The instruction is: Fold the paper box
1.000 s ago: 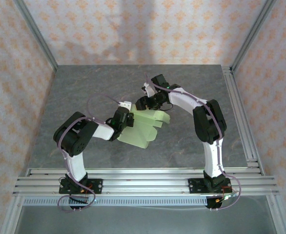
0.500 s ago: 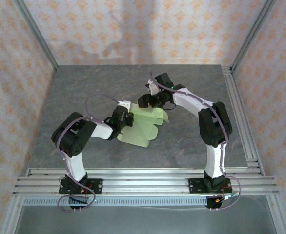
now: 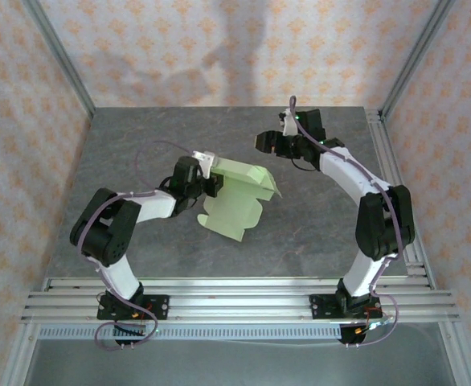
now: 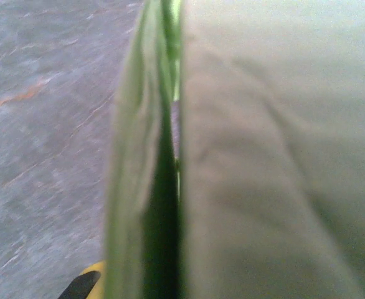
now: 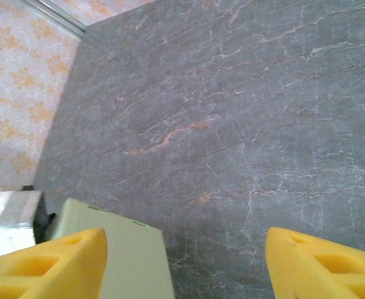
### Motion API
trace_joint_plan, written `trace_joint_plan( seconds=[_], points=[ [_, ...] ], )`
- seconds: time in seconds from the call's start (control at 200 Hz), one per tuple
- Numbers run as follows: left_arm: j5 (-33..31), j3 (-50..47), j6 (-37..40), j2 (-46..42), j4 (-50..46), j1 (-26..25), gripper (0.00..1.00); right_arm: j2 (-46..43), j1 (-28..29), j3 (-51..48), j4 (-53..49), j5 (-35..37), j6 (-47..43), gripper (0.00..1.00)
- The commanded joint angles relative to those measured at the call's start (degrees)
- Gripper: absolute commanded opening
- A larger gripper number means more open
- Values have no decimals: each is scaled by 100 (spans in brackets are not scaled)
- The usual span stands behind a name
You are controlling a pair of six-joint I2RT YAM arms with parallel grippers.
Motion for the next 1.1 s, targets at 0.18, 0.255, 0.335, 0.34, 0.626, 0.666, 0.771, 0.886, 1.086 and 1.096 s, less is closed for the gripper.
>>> trace_joint_plan(
  seconds=[0.18, 0.255, 0.335, 0.34, 0.626, 0.666, 0.771, 0.886, 1.086, 1.096],
  points=[
    [1078, 459, 182, -738, -701, -23, 0, -22, 49, -532, 733, -881, 145, 63],
    [1236, 474, 119, -747, -624, -32, 0, -19, 166, -587, 811, -1149, 56, 62],
    [1329, 519, 51, -742, -610, -39, 0, -8, 308, -595, 875, -1249, 9, 62],
    [1330, 528, 48, -745, -610, -40, 0, -11, 315, -594, 881, -1259, 9, 62],
    [1182, 618, -377, -726, -367, -89, 0, 23, 848, -577, 1022, -1591, -249, 60],
    [1156, 663, -421, -692, -370, -93, 0, 38, 909, -585, 1054, -1589, -254, 60],
    [1103, 784, -494, -603, -360, -92, 0, 85, 1007, -613, 1044, -1571, -344, 60],
    [1129, 911, -514, -541, -400, -94, 0, 109, 1017, -637, 1042, -1592, -375, 59],
    [985, 960, -380, -538, -557, -83, 0, -117, 898, -742, 1056, -1160, -403, 61],
    [981, 961, -372, -536, -557, -80, 0, -141, 875, -764, 1076, -1114, -381, 61]
  ],
)
